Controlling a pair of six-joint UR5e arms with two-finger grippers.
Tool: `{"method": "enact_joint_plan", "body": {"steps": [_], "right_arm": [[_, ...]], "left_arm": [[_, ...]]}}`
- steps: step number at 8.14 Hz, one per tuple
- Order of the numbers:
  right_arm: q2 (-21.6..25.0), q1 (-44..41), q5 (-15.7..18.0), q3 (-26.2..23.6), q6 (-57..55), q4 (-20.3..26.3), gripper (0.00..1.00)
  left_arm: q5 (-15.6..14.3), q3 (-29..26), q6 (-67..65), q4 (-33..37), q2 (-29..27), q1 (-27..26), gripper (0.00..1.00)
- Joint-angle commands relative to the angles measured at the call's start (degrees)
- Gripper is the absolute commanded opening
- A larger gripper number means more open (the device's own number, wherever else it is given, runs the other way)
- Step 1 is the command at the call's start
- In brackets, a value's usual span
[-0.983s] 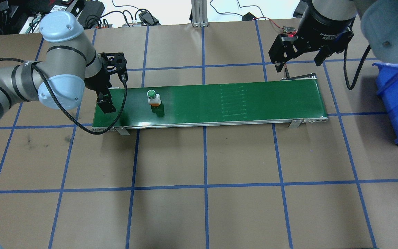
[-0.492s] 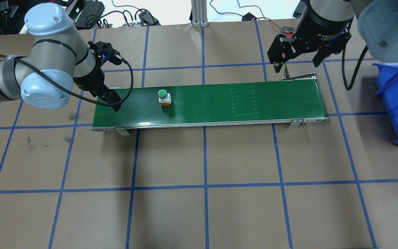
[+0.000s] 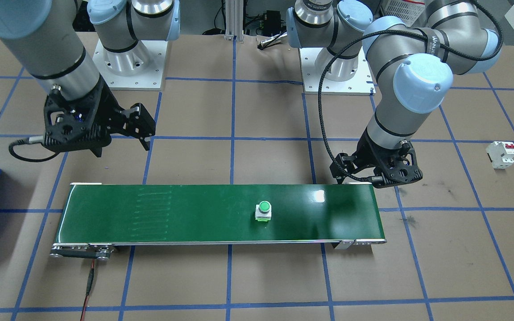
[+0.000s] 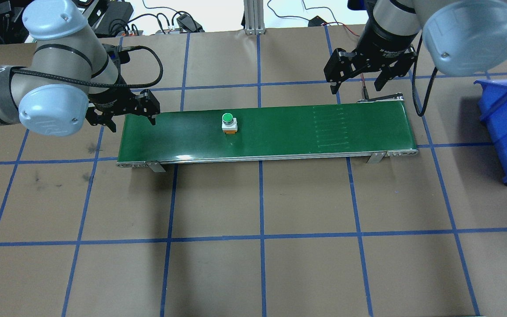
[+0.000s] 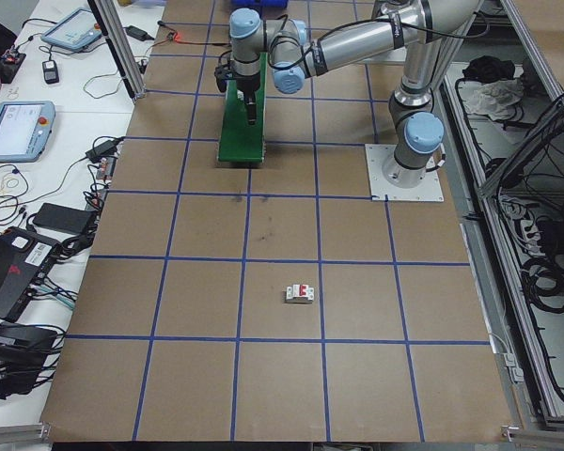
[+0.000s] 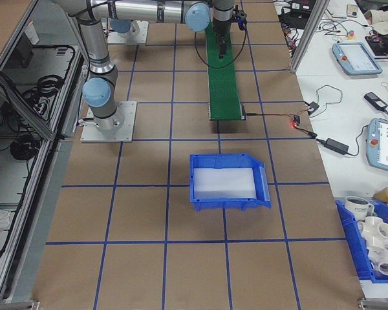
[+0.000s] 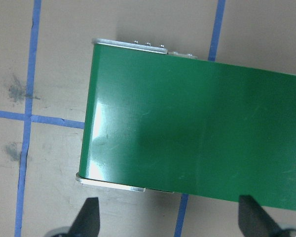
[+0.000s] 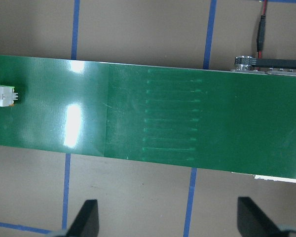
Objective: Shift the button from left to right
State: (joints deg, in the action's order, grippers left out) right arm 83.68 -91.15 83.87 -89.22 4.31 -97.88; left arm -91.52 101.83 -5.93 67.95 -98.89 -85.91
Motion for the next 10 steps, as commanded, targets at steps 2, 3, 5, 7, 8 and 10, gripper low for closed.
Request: {"method": "enact_joint_plan", "body": {"steps": [2,3,5,7,8,10], "right_arm": [[-4.0,-0.1,-3.3,-2.6,-5.6,-6.9,1.00],[-4.7,-0.3,-4.1,-3.6,-8.5,-9.1,1.00],[-7.6,-0.3,-6.3,-3.6,-9.7,-11.1,1.00],[-9.0,-0.5,-9.6,-3.7,-12.6,-12.2,1.00],[-9.6,-0.7,-10.1,-3.7,-12.9,-12.2,1.00],[-10.4,-1.3,-10.3,-4.0,-14.5,-12.9,1.00]], "left_arm": [[-0.2,-9.5,-1.7,11.6,2.7,-0.6,1.00],[0.0,-17.5,-1.7,20.5,2.1,-1.4,1.00],[-0.3,-25.4,-1.9,25.9,2.1,-3.7,1.00],[-0.8,-25.4,-1.8,24.8,3.0,-4.1,1.00],[-0.8,-25.2,-1.3,24.8,3.4,-4.1,1.00],[-0.5,-25.2,-1.4,24.6,3.4,-4.1,1.00]]}}
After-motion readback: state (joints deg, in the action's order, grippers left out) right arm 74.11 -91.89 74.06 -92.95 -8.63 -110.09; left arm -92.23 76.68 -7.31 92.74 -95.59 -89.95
